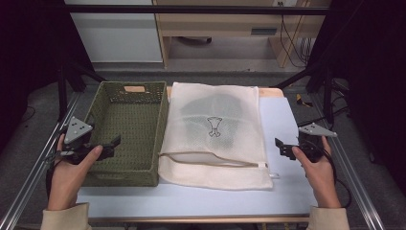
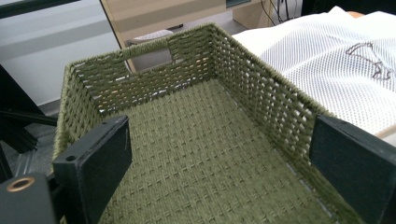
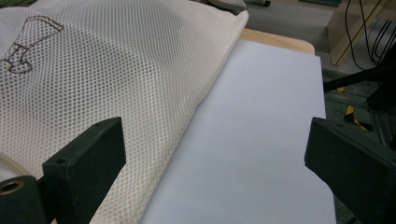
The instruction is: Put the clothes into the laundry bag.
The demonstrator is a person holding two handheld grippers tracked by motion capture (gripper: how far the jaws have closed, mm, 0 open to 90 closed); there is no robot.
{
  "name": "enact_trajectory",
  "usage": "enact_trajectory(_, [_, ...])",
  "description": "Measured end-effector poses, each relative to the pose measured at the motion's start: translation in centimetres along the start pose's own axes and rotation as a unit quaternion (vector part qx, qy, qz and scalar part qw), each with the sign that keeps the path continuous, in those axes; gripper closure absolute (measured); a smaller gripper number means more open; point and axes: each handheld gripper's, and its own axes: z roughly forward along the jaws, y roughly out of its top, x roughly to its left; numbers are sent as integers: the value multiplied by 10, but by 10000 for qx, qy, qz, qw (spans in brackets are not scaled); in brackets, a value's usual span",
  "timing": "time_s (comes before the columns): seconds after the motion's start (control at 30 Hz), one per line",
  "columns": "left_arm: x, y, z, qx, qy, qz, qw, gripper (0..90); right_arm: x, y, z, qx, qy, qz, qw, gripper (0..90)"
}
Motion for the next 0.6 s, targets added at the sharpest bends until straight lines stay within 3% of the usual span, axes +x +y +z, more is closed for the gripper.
enact_trajectory(0.27, [11, -10, -8, 21, 68, -54, 10000, 59, 3, -28, 7, 124, -75, -76, 9999, 75])
enact_trajectory(0.47, [16, -12, -11, 23, 105, -123, 9999, 60, 4, -53, 13, 19, -208, -267, 9994, 76])
enact_trajectory(0.6, [14, -12, -10, 35, 89, -114, 9999, 61, 6, -60, 17, -87, -230, -346, 9991, 74])
